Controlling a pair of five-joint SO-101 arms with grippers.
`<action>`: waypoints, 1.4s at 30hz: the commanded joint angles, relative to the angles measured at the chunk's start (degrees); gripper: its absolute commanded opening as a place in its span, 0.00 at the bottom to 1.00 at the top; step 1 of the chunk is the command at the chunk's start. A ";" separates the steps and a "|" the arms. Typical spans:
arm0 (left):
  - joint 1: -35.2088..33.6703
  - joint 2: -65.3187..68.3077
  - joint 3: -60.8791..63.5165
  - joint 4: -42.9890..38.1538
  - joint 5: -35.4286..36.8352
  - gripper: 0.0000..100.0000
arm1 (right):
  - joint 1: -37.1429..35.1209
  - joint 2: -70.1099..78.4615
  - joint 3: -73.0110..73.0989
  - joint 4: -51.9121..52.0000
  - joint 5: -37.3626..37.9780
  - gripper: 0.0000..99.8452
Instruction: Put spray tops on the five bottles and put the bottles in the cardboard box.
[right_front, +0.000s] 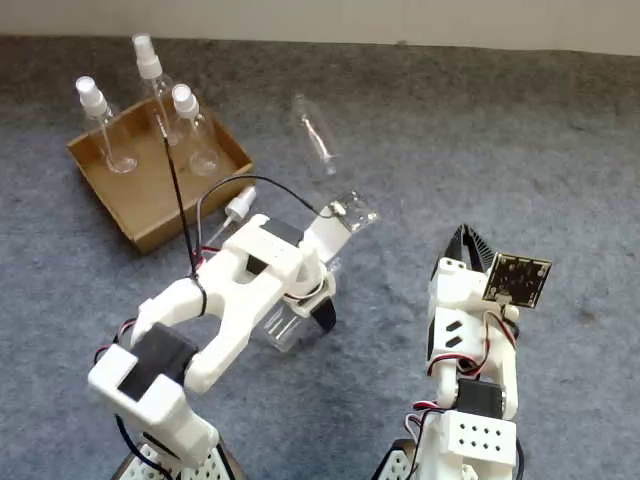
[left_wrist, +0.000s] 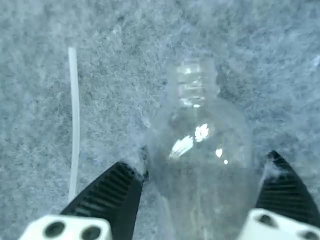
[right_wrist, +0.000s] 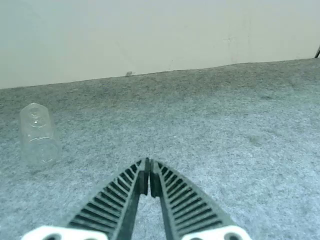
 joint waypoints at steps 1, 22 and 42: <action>0.31 2.42 -4.88 -0.44 -0.35 0.28 | 0.31 0.48 9.98 0.31 0.79 0.00; 0.22 -21.14 -4.26 0.62 -0.44 0.08 | 0.31 0.48 9.98 0.31 0.79 0.00; -17.19 -56.31 -2.51 18.20 -0.26 0.08 | -6.11 0.13 8.48 5.32 6.59 0.01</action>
